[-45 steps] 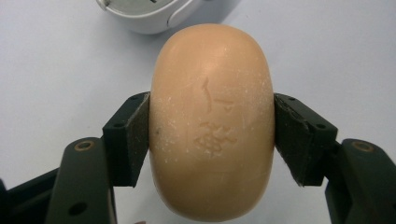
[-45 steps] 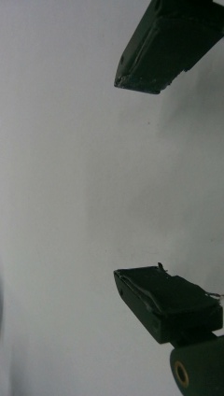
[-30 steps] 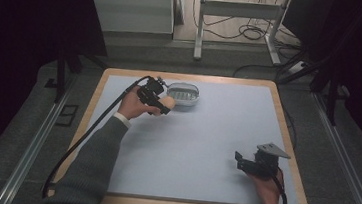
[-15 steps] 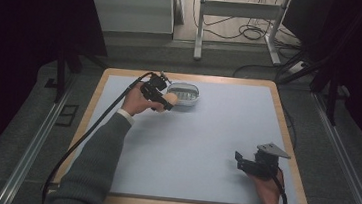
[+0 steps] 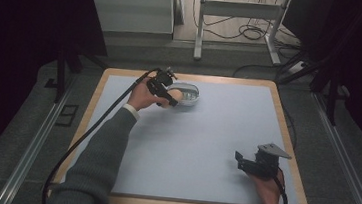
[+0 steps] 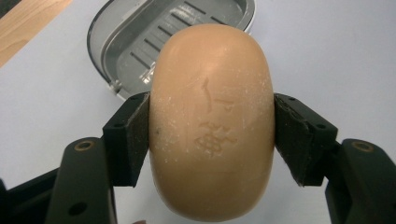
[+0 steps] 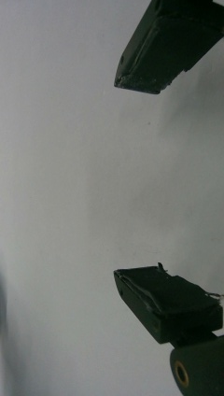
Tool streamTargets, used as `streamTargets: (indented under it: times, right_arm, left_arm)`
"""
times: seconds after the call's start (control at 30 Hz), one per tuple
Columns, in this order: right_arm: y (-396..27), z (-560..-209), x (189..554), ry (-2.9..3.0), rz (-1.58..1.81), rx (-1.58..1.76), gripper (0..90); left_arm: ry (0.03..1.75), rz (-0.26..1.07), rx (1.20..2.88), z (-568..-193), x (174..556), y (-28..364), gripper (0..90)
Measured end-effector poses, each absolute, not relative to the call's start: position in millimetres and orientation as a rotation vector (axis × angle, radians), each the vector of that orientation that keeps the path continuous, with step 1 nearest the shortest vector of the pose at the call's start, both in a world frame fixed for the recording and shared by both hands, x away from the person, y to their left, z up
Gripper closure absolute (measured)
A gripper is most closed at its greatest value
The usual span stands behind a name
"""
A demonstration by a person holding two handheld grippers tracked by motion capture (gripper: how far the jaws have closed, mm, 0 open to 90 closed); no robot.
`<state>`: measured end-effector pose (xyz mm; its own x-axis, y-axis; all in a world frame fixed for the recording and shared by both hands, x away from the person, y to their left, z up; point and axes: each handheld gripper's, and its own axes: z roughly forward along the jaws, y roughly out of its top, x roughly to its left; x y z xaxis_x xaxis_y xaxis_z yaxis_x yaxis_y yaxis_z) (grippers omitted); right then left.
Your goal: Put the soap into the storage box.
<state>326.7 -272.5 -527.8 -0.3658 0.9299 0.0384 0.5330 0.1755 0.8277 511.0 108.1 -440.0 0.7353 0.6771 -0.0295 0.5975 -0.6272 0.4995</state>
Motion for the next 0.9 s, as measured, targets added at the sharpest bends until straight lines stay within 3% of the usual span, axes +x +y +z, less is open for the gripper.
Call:
streamTargets:
  times: [0.9]
  right_arm:
    - [-272.3,-527.8,326.8,1.977,1.079,1.372,7.6]
  left_arm:
    - [0.953,0.206,2.476,-442.1,535.4,94.0,32.9]
